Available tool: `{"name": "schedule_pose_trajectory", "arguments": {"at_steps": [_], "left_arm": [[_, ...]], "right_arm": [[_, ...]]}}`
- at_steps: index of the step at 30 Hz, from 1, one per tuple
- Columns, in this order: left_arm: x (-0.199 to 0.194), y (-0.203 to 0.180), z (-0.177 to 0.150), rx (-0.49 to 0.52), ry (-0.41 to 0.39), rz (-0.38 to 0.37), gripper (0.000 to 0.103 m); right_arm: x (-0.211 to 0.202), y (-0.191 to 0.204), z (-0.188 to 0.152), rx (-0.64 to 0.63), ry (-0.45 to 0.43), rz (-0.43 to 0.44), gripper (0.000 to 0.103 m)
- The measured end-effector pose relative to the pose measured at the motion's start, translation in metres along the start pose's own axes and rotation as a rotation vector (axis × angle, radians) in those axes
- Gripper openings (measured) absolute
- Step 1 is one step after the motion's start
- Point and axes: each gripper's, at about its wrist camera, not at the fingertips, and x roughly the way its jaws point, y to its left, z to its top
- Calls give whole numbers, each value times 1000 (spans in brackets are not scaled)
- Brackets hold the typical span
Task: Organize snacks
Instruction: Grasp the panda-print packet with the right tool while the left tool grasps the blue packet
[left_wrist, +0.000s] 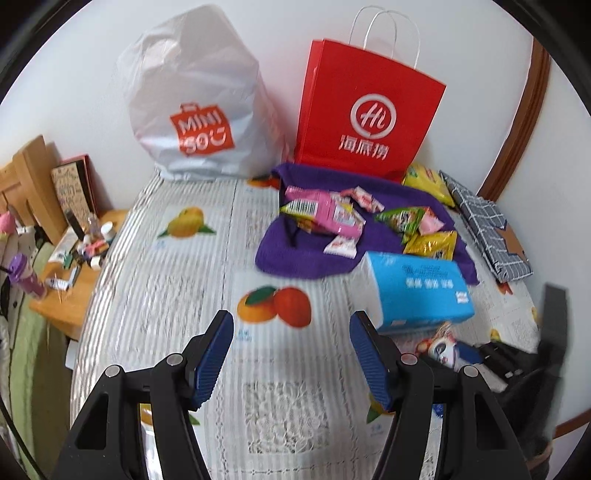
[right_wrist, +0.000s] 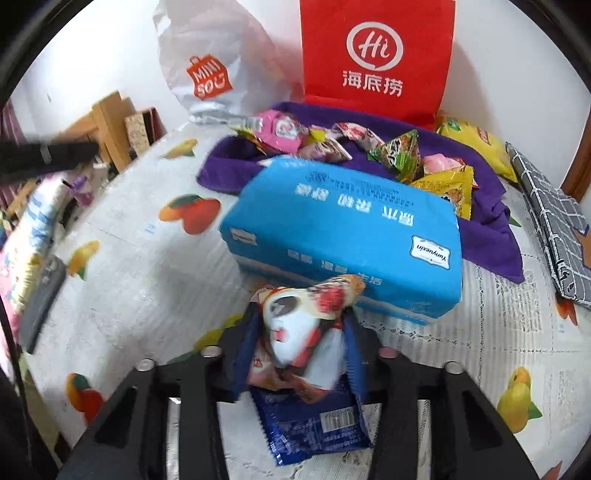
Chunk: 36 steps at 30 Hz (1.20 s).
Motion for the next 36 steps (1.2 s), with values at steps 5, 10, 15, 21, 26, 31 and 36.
{"name": "schedule_pose_trajectory", "arguments": {"at_steps": [5, 10, 15, 21, 26, 31, 36], "left_arm": [[18, 0, -16, -27, 58, -23, 63], [41, -18, -40, -9, 133, -76, 63], [52, -53, -57, 57, 160, -184, 62], [54, -109, -62, 205, 158, -259, 63], [60, -156, -74, 369, 173, -305, 63], [80, -178, -88, 462, 227, -266, 64], [84, -179, -94, 485, 202, -245, 51]], "right_arm": [[-30, -9, -2, 22, -69, 7, 36], [-63, -33, -10, 57, -140, -39, 36], [-87, -64, -27, 83, -173, -147, 36], [-102, -106, -52, 159, -175, -248, 36], [-106, -135, -76, 231, -149, -280, 36], [-106, -147, -92, 258, -132, -288, 36], [-100, -148, -93, 272, -126, -270, 36]]}}
